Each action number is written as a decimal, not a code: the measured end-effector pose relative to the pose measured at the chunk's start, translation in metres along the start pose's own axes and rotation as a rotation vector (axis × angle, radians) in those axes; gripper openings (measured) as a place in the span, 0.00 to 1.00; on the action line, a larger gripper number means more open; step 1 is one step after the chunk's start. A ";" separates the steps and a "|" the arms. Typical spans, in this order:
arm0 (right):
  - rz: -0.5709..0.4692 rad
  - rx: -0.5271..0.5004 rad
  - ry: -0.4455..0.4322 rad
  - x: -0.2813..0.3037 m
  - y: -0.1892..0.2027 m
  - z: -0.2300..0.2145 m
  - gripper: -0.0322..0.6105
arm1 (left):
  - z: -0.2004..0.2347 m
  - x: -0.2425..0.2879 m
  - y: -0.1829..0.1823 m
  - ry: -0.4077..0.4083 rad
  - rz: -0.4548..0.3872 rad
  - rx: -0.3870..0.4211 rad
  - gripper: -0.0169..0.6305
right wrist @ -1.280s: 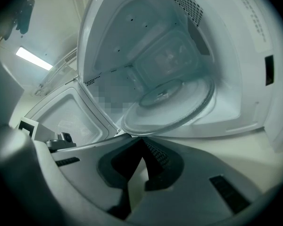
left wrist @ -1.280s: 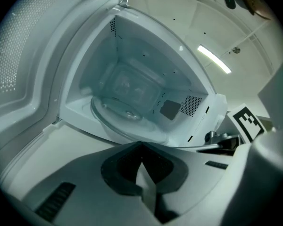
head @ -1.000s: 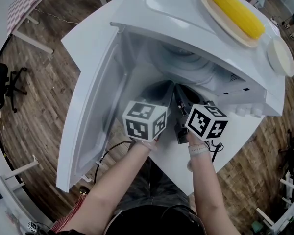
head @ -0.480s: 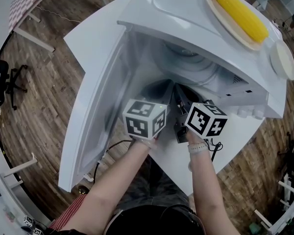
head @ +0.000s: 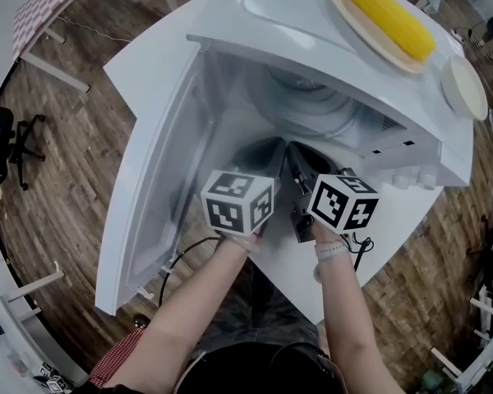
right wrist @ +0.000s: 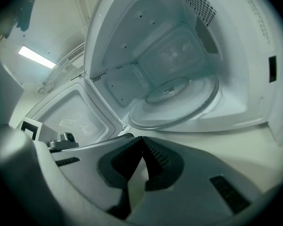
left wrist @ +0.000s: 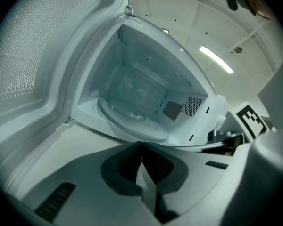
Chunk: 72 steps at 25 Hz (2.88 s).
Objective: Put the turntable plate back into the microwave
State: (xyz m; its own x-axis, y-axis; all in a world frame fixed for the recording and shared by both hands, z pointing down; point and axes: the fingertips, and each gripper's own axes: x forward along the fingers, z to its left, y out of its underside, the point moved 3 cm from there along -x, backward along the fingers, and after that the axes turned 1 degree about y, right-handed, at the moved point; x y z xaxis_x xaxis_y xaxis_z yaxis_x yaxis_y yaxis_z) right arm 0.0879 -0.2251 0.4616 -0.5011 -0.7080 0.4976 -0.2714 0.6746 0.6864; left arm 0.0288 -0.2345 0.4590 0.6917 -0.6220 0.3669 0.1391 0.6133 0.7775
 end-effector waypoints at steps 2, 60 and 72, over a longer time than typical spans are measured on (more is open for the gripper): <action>0.000 -0.013 0.002 -0.003 0.001 0.001 0.08 | -0.002 -0.002 0.002 0.001 0.000 0.003 0.05; -0.242 -0.285 -0.096 -0.178 0.032 0.115 0.08 | -0.132 -0.147 0.004 0.031 -0.170 0.211 0.05; -0.303 -0.289 -0.029 -0.213 0.054 0.133 0.08 | -0.156 -0.180 0.025 0.109 -0.155 0.230 0.05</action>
State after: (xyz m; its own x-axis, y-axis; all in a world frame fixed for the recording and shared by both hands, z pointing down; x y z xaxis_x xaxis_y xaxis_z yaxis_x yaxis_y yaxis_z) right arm 0.0711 -0.0099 0.3220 -0.4583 -0.8564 0.2379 -0.1708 0.3475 0.9220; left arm 0.0185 -0.0313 0.3332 0.7485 -0.6362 0.1872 0.0933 0.3805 0.9201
